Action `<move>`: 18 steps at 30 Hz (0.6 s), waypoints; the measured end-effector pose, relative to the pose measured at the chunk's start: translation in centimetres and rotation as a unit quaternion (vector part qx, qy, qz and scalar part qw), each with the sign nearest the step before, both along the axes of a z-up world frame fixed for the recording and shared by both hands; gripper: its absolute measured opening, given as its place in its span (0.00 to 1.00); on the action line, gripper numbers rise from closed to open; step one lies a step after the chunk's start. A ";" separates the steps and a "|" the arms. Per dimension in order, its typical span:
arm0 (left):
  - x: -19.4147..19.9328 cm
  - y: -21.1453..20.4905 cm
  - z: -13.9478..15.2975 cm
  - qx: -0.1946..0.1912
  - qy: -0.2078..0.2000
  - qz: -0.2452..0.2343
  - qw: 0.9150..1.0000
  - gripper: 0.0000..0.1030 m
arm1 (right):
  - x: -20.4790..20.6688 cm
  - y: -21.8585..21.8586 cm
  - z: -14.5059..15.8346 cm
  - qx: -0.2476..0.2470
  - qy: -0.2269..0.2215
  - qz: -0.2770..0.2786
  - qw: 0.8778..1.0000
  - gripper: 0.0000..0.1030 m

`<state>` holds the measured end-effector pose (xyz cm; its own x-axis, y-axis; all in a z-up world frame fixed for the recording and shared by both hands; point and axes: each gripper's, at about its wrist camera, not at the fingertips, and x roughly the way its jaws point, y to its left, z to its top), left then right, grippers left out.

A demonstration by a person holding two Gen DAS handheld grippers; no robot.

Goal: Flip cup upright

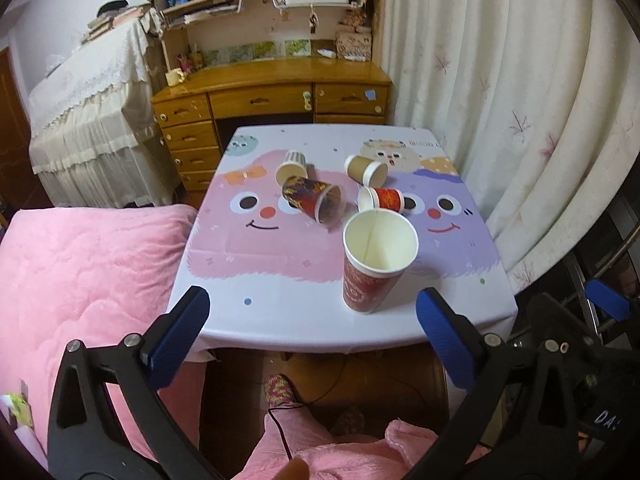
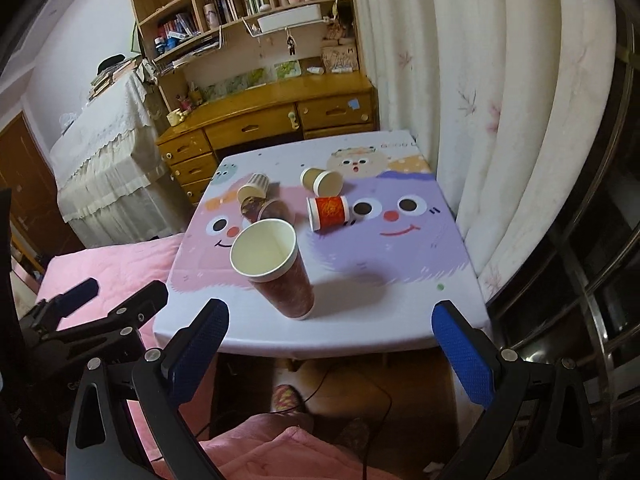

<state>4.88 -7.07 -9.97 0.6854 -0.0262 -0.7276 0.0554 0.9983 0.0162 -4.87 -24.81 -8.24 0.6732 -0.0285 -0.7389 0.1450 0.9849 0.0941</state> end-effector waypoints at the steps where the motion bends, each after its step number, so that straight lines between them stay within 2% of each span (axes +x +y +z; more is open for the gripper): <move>1: 0.0 0.0 0.1 0.001 -0.003 0.002 1.000 1.00 | -0.5 0.1 0.4 -0.005 -0.005 -0.001 1.000 1.00; 9: -0.1 0.7 0.7 -0.012 -0.017 0.023 1.000 0.99 | -0.9 0.3 1.7 -0.015 -0.025 -0.003 1.000 1.00; 18: -0.4 0.4 1.2 0.004 -0.026 0.016 1.000 0.99 | -0.8 1.0 2.4 -0.012 -0.025 0.003 1.000 1.00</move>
